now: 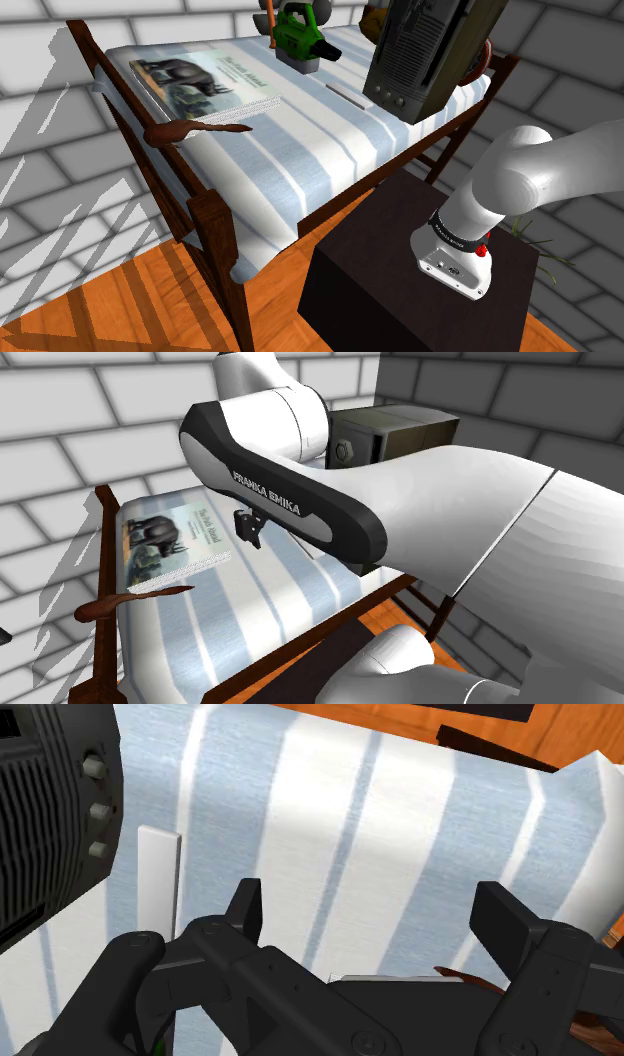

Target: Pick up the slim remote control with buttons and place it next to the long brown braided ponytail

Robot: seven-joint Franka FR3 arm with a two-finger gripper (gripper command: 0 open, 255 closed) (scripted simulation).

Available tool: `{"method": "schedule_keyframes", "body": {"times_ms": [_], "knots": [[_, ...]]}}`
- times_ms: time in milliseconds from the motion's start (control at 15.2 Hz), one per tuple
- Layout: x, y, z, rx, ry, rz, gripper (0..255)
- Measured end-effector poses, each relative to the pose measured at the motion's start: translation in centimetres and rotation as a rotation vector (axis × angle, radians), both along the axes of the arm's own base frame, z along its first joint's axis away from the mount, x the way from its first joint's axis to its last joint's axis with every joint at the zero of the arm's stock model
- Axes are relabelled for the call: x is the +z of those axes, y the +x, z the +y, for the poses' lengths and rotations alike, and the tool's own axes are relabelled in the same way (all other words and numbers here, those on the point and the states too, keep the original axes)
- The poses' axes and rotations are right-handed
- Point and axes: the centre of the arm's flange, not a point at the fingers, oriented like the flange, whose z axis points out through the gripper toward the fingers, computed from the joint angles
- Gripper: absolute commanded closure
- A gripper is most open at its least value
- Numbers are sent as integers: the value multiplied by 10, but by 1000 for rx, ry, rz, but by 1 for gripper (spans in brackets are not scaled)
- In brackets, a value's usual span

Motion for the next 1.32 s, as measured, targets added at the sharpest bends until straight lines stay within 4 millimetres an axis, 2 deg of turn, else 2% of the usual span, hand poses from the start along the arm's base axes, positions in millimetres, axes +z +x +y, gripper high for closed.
{"method": "schedule_keyframes", "body": {"times_ms": [132, 264, 1320], "knots": [[-3, 4, -4, -1, 1, 2, 0], [-14, 14, -19, -3, 7, 7, 0], [-135, 138, -151, -26, 57, 55, 0]]}}
